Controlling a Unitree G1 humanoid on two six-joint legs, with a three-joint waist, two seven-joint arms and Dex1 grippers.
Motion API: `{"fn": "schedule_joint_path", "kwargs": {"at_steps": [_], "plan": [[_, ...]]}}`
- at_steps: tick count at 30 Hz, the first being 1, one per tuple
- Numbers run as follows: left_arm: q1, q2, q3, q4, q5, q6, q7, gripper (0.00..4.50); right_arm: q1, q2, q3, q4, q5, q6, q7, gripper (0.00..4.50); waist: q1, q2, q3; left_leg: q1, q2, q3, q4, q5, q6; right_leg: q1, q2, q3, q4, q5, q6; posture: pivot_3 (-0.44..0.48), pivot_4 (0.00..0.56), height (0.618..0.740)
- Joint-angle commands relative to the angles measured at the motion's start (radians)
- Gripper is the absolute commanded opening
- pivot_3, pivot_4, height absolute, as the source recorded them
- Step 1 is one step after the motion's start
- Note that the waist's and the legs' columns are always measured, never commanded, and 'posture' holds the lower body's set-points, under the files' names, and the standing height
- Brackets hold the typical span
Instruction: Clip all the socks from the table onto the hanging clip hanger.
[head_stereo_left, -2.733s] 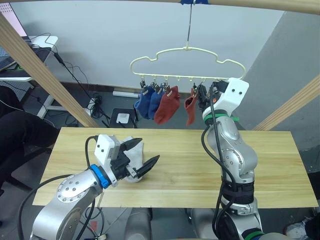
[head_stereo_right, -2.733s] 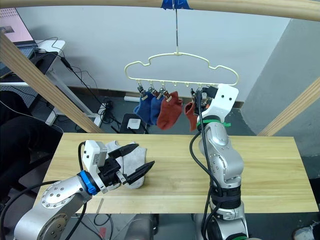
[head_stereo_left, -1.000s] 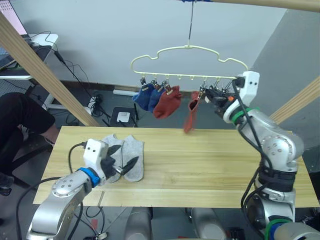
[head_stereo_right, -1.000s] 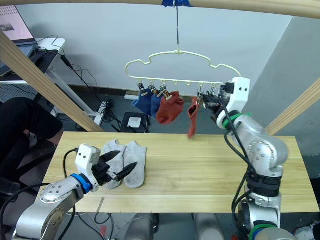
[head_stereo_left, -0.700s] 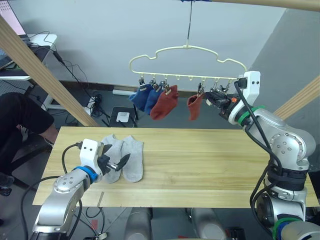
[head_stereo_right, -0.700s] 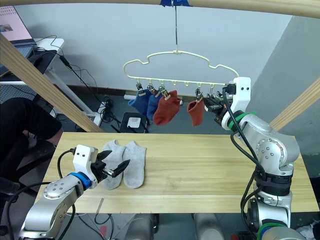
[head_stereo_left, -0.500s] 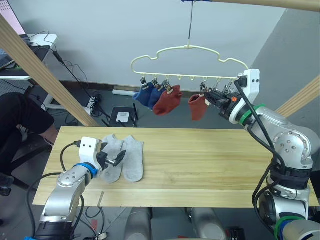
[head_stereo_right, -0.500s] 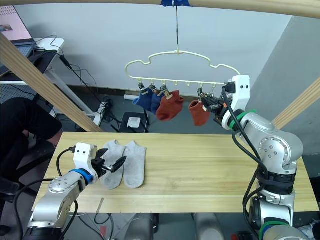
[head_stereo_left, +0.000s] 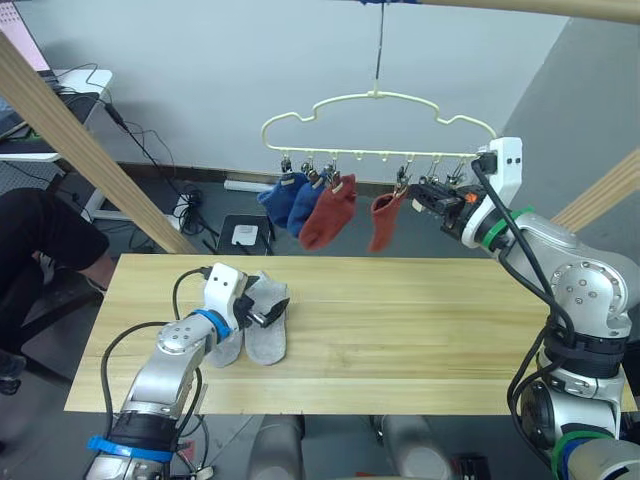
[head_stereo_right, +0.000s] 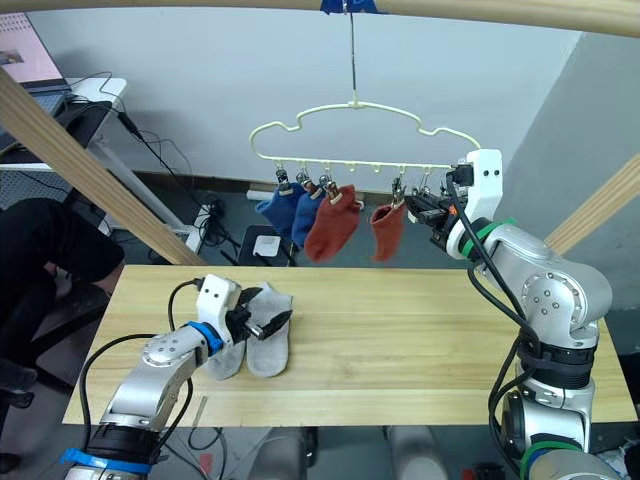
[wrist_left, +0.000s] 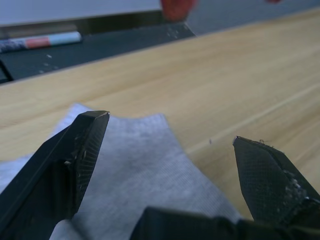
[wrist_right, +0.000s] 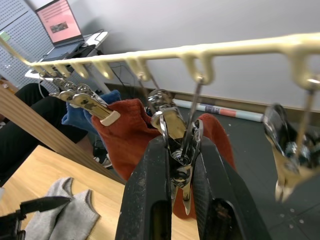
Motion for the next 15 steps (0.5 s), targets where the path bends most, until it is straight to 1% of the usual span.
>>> {"fn": "schedule_joint_path", "kwargs": {"at_steps": [1,3,5,8,12,15], "plan": [[-0.026,0.009,-0.054,0.080,0.071,-0.028,-0.019,4.50,-0.015,-0.008,-0.020,-0.043,0.023,-0.006,0.004,0.21,0.000,0.000,0.000,0.000,0.000,0.000,0.001,0.000,0.000,0.000,0.000,0.000,0.002,0.000,0.000,-0.123,0.255,0.740],[-0.036,0.010,-0.066,0.105,0.087,-0.040,-0.027,4.50,-0.016,-0.009,-0.019,-0.042,0.023,-0.007,0.004,0.21,0.000,0.000,0.000,0.000,-0.001,0.000,0.002,0.000,0.000,-0.001,0.000,0.000,0.006,0.000,0.000,-0.127,0.255,0.740],[-0.041,0.007,-0.070,0.119,0.083,-0.012,-0.046,4.50,-0.020,-0.008,-0.018,-0.038,0.021,-0.007,0.003,0.21,0.000,0.000,0.000,0.000,-0.001,0.000,0.002,0.000,0.000,-0.001,0.000,0.000,0.007,0.000,0.000,-0.137,0.260,0.740],[-0.032,0.012,-0.086,0.126,0.094,0.039,-0.066,3.89,-0.021,-0.006,-0.022,-0.036,0.019,-0.009,-0.002,0.21,-0.003,0.000,0.000,0.002,-0.001,0.000,0.003,0.000,0.000,-0.001,0.000,0.000,0.009,0.000,0.000,-0.138,0.259,0.740],[-0.031,0.006,-0.099,0.126,0.110,0.003,-0.081,2.78,-0.018,-0.002,-0.019,-0.033,0.015,-0.016,-0.004,0.21,-0.008,0.000,-0.001,0.002,-0.001,0.000,0.003,0.001,0.000,-0.001,0.000,0.000,0.011,0.000,0.000,-0.138,0.265,0.740],[-0.015,0.001,-0.118,0.084,0.104,-0.054,-0.121,1.89,-0.015,0.000,-0.015,-0.026,0.009,-0.023,-0.003,0.21,-0.009,0.000,-0.001,0.002,-0.001,0.000,0.003,0.001,0.000,-0.001,0.000,0.001,0.011,0.000,0.000,-0.134,0.265,0.740]]}}
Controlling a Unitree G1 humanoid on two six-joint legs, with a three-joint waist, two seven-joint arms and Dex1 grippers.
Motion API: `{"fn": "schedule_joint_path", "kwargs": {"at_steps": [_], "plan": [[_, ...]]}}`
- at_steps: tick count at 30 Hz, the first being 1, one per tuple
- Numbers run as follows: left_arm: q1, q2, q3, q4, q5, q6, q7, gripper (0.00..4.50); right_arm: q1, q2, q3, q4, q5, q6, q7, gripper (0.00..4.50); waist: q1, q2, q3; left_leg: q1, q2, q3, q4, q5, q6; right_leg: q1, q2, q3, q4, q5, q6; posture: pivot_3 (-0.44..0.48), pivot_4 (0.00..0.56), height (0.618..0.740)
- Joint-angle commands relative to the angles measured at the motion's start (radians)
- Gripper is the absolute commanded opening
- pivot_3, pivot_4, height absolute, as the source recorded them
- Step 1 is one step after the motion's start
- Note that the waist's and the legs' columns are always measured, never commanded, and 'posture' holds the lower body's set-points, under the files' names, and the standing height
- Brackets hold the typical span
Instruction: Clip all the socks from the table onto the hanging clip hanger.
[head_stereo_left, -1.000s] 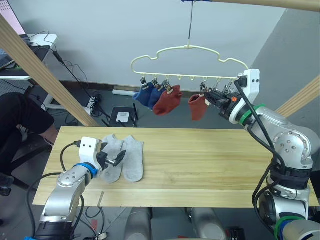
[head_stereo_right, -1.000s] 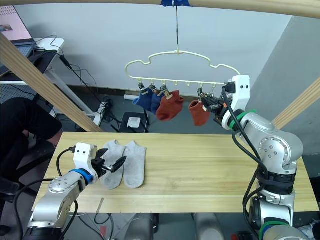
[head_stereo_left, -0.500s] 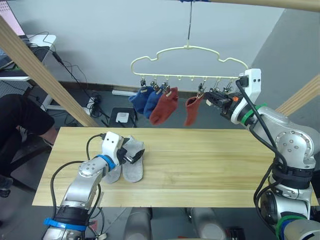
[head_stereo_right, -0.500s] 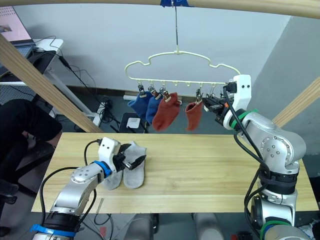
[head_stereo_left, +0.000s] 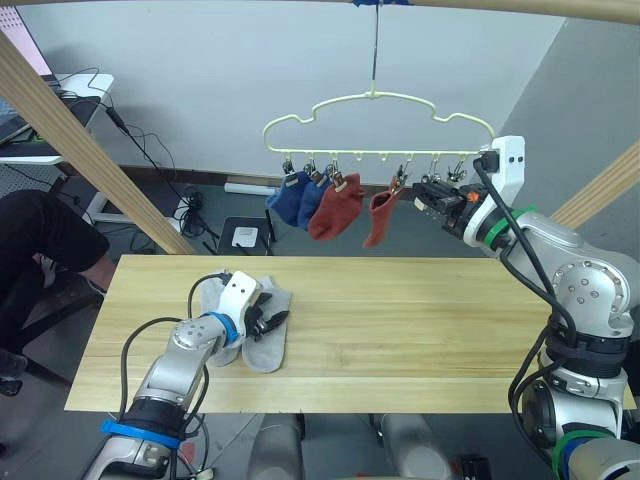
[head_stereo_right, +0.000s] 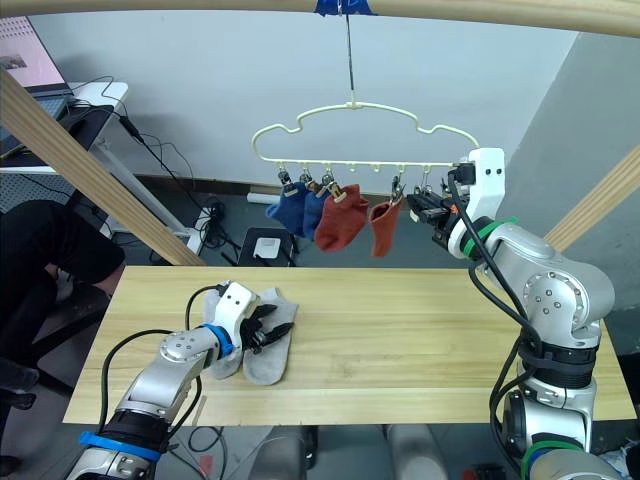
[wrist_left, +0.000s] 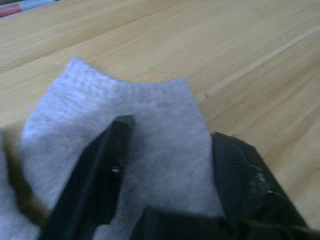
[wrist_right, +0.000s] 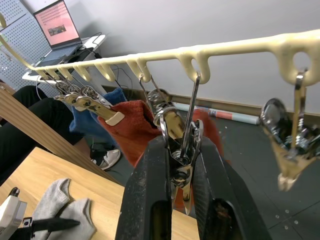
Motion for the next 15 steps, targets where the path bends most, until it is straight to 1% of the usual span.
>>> {"fn": "schedule_joint_path", "kwargs": {"at_steps": [1,5,6,7,10,12,14,15], "plan": [[0.046,-0.001,-0.050,-0.044,0.007,-0.055,-0.067,1.59,-0.013,0.000,-0.014,-0.023,0.010,-0.023,0.004,0.21,-0.001,0.000,0.000,0.000,0.000,0.000,0.000,0.000,0.000,0.000,0.000,0.000,0.000,0.000,0.000,-0.134,0.265,0.740],[0.099,0.035,-0.094,-0.112,0.014,-0.133,-0.152,0.47,-0.013,-0.003,-0.010,-0.014,0.005,-0.031,0.012,0.21,-0.001,0.000,0.000,0.000,0.000,0.000,0.000,0.000,0.000,0.000,0.000,0.000,0.000,0.000,0.000,-0.129,0.264,0.740],[0.109,0.044,-0.105,-0.122,0.018,-0.153,-0.170,0.13,-0.014,-0.003,-0.009,-0.012,0.004,-0.033,0.013,0.21,-0.001,0.000,0.000,0.000,0.000,0.000,0.000,0.000,0.000,0.000,0.000,0.000,0.000,0.000,0.000,-0.127,0.264,0.740],[0.113,0.049,-0.110,-0.126,0.021,-0.164,-0.179,0.03,-0.014,-0.002,-0.009,-0.011,0.004,-0.034,0.013,0.21,-0.001,0.000,0.000,0.000,0.000,0.000,-0.001,0.000,0.000,0.000,0.000,0.000,0.000,0.000,0.000,-0.127,0.264,0.740],[0.126,0.073,-0.137,-0.137,0.036,-0.222,-0.225,0.03,-0.016,0.001,-0.003,-0.003,-0.003,-0.043,0.018,0.21,-0.003,0.000,0.000,0.000,0.000,0.000,0.000,0.000,0.000,0.000,0.000,0.000,0.000,0.000,0.000,-0.123,0.264,0.740],[0.122,0.104,-0.166,-0.126,0.087,-0.316,-0.241,0.03,-0.016,0.008,0.002,0.003,-0.007,-0.053,0.020,0.21,-0.004,0.000,0.000,0.000,0.000,0.000,0.000,0.000,0.000,0.000,0.000,0.000,0.000,0.000,0.000,-0.122,0.263,0.740],[0.111,0.113,-0.166,-0.115,0.082,-0.345,-0.260,0.03,-0.015,0.010,0.007,0.008,-0.010,-0.062,0.023,0.21,-0.005,0.000,0.000,0.000,0.000,0.000,0.000,0.000,0.000,0.000,0.000,0.000,0.000,0.000,0.000,-0.120,0.262,0.740],[0.110,0.108,-0.153,-0.116,0.059,-0.332,-0.268,0.25,-0.015,0.010,0.009,0.010,-0.012,-0.065,0.024,0.21,-0.006,0.000,0.000,0.000,0.000,0.000,0.000,0.000,0.000,0.000,0.000,0.000,0.000,0.000,0.000,-0.121,0.262,0.740]]}}
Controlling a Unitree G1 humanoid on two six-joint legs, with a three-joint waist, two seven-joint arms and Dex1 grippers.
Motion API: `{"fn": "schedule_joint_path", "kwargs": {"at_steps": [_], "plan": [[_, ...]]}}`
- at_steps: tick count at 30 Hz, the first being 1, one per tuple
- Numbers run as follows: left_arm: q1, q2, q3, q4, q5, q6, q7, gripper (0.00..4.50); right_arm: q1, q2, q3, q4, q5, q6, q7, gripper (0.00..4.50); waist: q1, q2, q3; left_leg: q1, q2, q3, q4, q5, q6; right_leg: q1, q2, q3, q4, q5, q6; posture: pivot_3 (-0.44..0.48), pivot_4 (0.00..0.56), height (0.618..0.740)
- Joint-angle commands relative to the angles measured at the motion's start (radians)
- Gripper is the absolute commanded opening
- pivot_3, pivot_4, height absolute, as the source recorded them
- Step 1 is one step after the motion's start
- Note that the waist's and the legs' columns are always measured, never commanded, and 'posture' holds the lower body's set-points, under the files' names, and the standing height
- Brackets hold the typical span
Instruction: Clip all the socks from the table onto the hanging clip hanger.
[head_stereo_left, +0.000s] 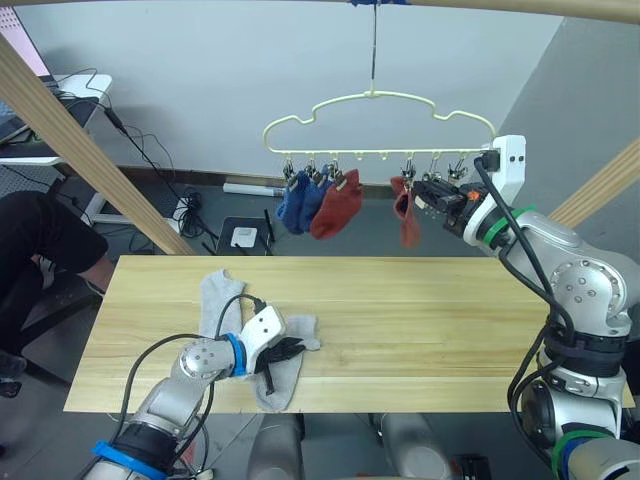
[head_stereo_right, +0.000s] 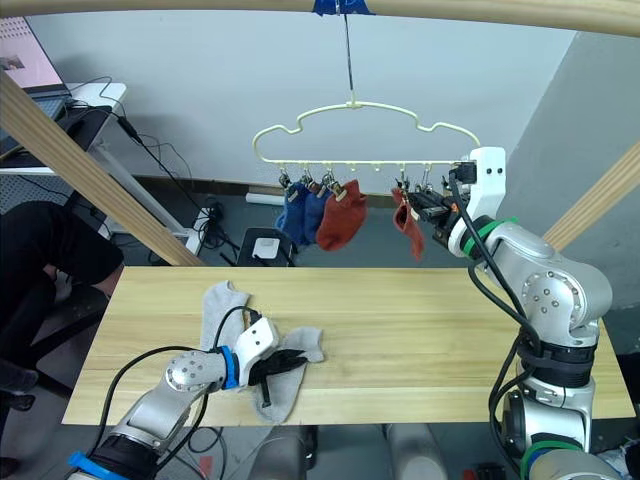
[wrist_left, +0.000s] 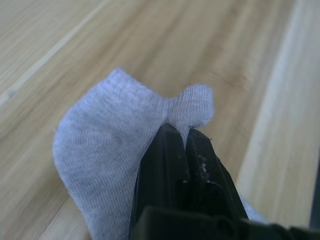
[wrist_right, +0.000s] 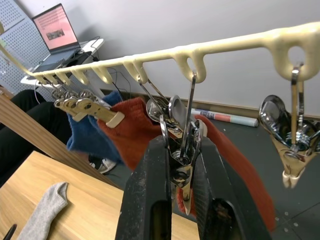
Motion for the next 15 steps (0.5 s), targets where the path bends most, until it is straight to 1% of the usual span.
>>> {"fn": "schedule_joint_path", "kwargs": {"at_steps": [1,2,4,8,10,11,14,15], "plan": [[-0.004,-0.002,0.012,-0.011,-0.030,-0.026,-0.030,0.50,-0.014,0.002,0.004,-0.014,-0.001,-0.031,0.014,0.21,0.000,0.000,0.000,0.000,0.000,0.000,0.000,0.000,0.000,0.000,0.000,0.000,0.000,0.000,0.000,-0.122,0.262,0.740],[-0.007,-0.005,0.020,-0.013,-0.040,-0.018,-0.031,0.65,-0.014,0.001,0.004,-0.014,0.000,-0.033,0.015,0.21,-0.001,0.000,0.000,0.000,0.000,0.000,0.000,0.000,0.000,0.000,0.000,0.000,0.000,0.000,0.000,-0.122,0.262,0.740],[-0.007,-0.003,0.038,-0.038,-0.065,0.021,-0.035,1.31,-0.013,-0.002,0.004,-0.014,-0.001,-0.036,0.015,0.21,-0.002,0.000,0.000,0.000,0.000,0.000,0.000,0.000,0.000,0.000,0.000,0.000,0.000,0.000,0.000,-0.127,0.261,0.740],[0.017,0.013,0.085,-0.144,-0.148,0.147,-0.054,2.51,-0.010,-0.009,0.002,-0.014,-0.001,-0.040,0.016,0.21,-0.006,0.000,0.000,0.000,0.000,0.000,0.000,0.000,0.000,0.000,0.000,0.000,0.000,0.000,0.000,-0.133,0.262,0.740],[0.011,0.009,0.124,-0.185,-0.185,0.216,-0.035,3.08,-0.008,-0.013,-0.001,-0.015,-0.002,-0.041,0.015,0.21,-0.007,0.000,0.000,0.000,0.000,0.000,0.000,0.000,0.000,0.000,0.000,0.000,0.000,0.000,0.000,-0.139,0.262,0.740],[0.007,0.005,0.137,-0.196,-0.195,0.239,-0.024,3.44,-0.007,-0.014,-0.001,-0.015,-0.002,-0.042,0.015,0.21,-0.007,0.000,0.000,0.000,0.000,0.000,0.000,0.000,0.000,0.000,0.000,0.000,0.000,0.000,0.000,-0.139,0.262,0.740],[-0.011,-0.016,0.156,-0.202,-0.208,0.302,0.008,4.39,-0.007,-0.016,-0.003,-0.016,-0.001,-0.042,0.013,0.21,-0.007,0.000,0.000,0.000,0.000,0.000,0.000,0.000,0.000,0.000,0.000,0.000,0.001,0.000,0.000,-0.145,0.262,0.740],[-0.019,-0.025,0.158,-0.194,-0.203,0.311,0.023,4.49,-0.007,-0.016,-0.004,-0.016,-0.001,-0.043,0.012,0.21,-0.007,0.000,0.000,0.000,0.000,0.000,0.001,0.000,0.000,0.000,0.000,0.000,0.001,0.000,0.000,-0.145,0.262,0.740]]}}
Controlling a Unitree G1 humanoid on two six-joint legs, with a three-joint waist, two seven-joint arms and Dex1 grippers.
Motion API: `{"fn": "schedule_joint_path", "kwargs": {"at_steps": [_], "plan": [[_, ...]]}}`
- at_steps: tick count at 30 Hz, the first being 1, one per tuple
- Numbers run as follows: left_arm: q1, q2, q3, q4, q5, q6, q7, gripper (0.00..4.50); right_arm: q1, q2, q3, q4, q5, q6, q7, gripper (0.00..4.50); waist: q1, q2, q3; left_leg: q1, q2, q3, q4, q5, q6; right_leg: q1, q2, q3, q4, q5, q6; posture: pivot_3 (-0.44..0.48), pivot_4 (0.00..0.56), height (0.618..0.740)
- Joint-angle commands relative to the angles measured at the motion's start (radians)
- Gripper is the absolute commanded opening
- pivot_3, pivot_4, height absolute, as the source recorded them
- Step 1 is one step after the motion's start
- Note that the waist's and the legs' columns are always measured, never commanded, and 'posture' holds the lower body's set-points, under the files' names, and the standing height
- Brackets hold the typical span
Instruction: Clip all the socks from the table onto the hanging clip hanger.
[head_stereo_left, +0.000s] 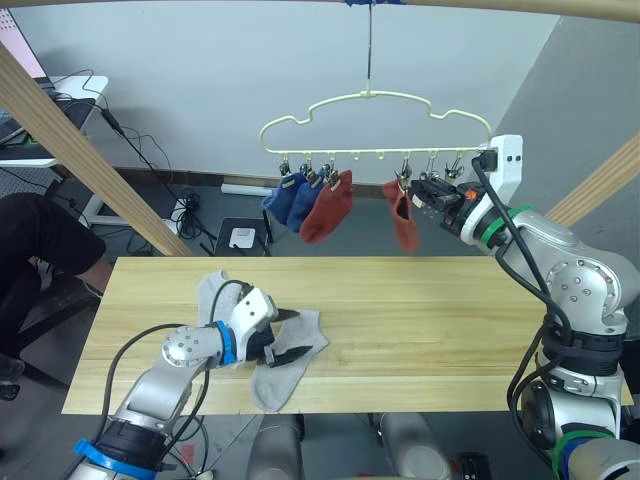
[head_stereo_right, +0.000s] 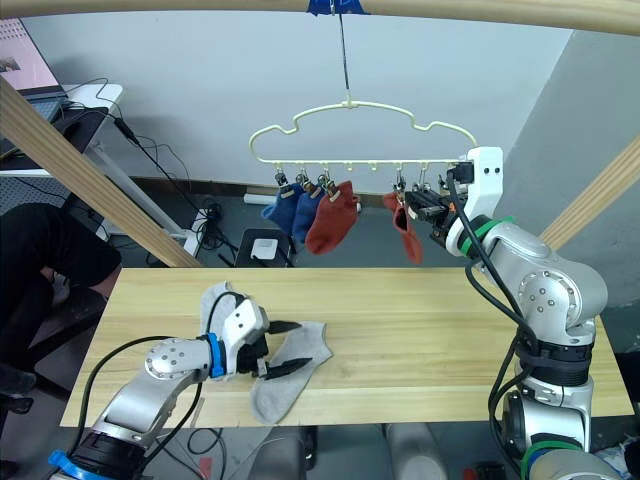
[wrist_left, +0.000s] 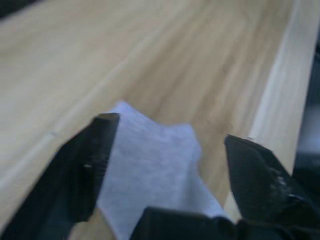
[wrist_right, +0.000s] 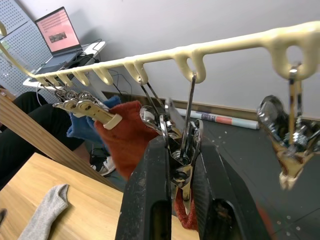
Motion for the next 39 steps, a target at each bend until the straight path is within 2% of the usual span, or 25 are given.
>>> {"fn": "schedule_joint_path", "kwargs": {"at_steps": [1,7,16,19,32,33,39], "plan": [[-0.024,-0.037,0.000,0.026,0.021,0.024,0.064,4.49,-0.008,-0.009,-0.020,-0.021,0.000,-0.022,0.003,0.21,0.000,0.000,0.000,0.000,0.000,0.000,0.000,0.000,0.000,0.000,0.000,0.000,0.000,0.000,0.000,-0.148,0.261,0.740],[-0.085,-0.143,-0.073,0.237,0.138,-0.038,0.168,4.49,-0.008,-0.018,-0.023,-0.026,0.003,-0.013,0.002,0.21,-0.002,0.000,0.000,0.000,0.000,0.000,0.001,0.000,0.000,0.000,0.000,0.000,0.000,0.000,0.000,-0.161,0.267,0.740],[-0.033,-0.098,-0.103,0.193,0.131,0.080,0.079,4.49,-0.010,-0.028,-0.029,-0.030,0.009,-0.005,-0.006,0.21,-0.007,0.000,0.000,0.001,0.000,0.000,0.001,0.000,0.000,0.001,0.000,0.000,0.001,0.000,0.000,-0.174,0.277,0.740],[-0.027,-0.091,-0.098,0.192,0.125,0.094,0.072,3.89,-0.010,-0.027,-0.028,-0.028,0.010,-0.005,-0.007,0.21,-0.010,0.000,0.000,0.001,0.000,0.000,0.001,0.000,0.001,0.001,0.000,0.000,0.001,0.000,0.000,-0.173,0.277,0.740],[-0.014,-0.098,-0.085,0.174,0.107,0.013,0.062,0.20,-0.013,-0.034,-0.022,-0.006,0.000,-0.017,0.005,0.21,-0.012,0.000,0.000,0.001,0.000,0.000,0.001,0.000,0.001,0.001,0.000,0.000,0.001,0.000,0.000,-0.169,0.284,0.740],[-0.014,-0.099,-0.084,0.172,0.105,0.010,0.061,0.04,-0.014,-0.035,-0.022,-0.005,-0.001,-0.017,0.007,0.21,-0.012,0.000,0.000,0.001,0.000,0.000,0.001,0.000,0.001,0.001,0.000,0.000,0.001,0.000,0.000,-0.172,0.284,0.740],[-0.029,-0.114,-0.091,0.159,0.101,-0.057,0.045,0.04,-0.023,-0.062,-0.020,0.016,-0.008,-0.025,0.030,0.21,-0.012,0.000,0.000,0.001,0.000,0.000,0.002,0.000,0.001,0.001,0.000,0.000,0.001,0.000,0.000,-0.176,0.285,0.740]]}}
